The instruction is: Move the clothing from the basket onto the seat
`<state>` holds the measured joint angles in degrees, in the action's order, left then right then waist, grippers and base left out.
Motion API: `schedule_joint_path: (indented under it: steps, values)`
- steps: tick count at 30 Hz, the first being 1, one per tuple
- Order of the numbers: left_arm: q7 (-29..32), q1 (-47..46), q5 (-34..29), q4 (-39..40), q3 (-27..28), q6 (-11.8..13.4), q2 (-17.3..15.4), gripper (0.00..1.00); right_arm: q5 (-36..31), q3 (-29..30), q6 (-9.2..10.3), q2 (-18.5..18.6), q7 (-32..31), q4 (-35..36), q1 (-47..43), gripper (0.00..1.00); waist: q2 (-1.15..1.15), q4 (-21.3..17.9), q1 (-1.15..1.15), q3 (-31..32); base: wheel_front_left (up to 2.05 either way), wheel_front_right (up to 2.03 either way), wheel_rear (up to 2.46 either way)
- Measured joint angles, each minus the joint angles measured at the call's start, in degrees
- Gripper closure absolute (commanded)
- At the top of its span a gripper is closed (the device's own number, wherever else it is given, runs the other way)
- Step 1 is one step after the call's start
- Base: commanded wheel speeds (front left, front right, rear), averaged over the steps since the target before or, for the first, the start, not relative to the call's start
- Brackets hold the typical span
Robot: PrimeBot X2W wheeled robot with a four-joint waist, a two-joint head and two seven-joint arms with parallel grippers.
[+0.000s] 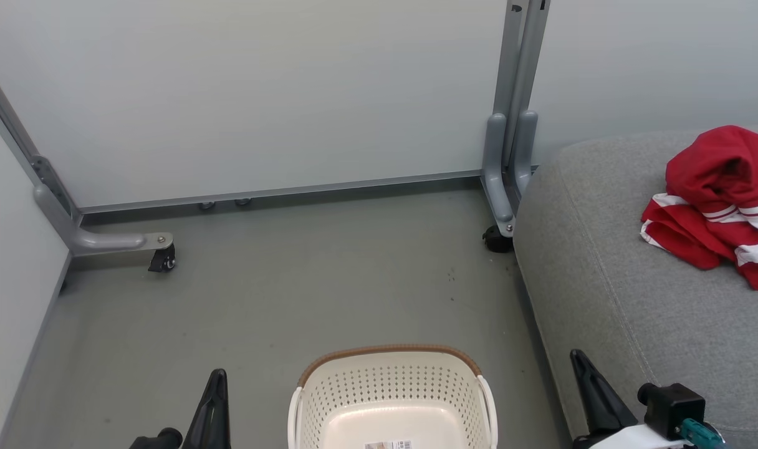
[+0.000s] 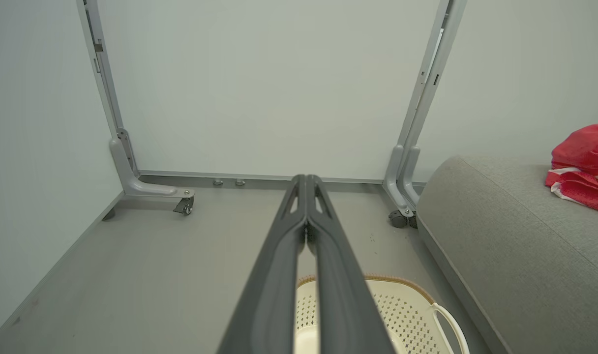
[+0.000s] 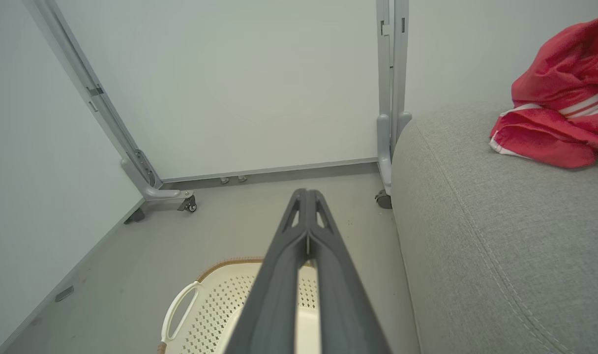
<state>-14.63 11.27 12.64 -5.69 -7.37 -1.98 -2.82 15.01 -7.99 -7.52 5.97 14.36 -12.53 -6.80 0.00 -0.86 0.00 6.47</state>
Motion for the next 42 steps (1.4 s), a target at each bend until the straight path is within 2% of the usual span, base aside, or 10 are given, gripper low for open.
schedule_joint_path:
  steps: [28, 42]
  values:
    - [6.4, -5.1, 29.8, -3.2, 3.4, -1.8, -0.7, 1.00, 28.1, 4.3, 0.02, -0.5, -6.8, -0.5, 3.8, 1.00, 0.00, 0.2, 0.00, -1.6, 0.00, 0.00, 0.00]
    - [8.9, -7.6, 40.6, -4.1, 5.0, -2.6, -1.1, 1.00, 38.5, 6.1, 0.03, -1.0, -9.5, -0.7, 5.7, 1.00, 0.00, 0.3, 0.00, -2.3, 0.00, 0.00, 0.00]
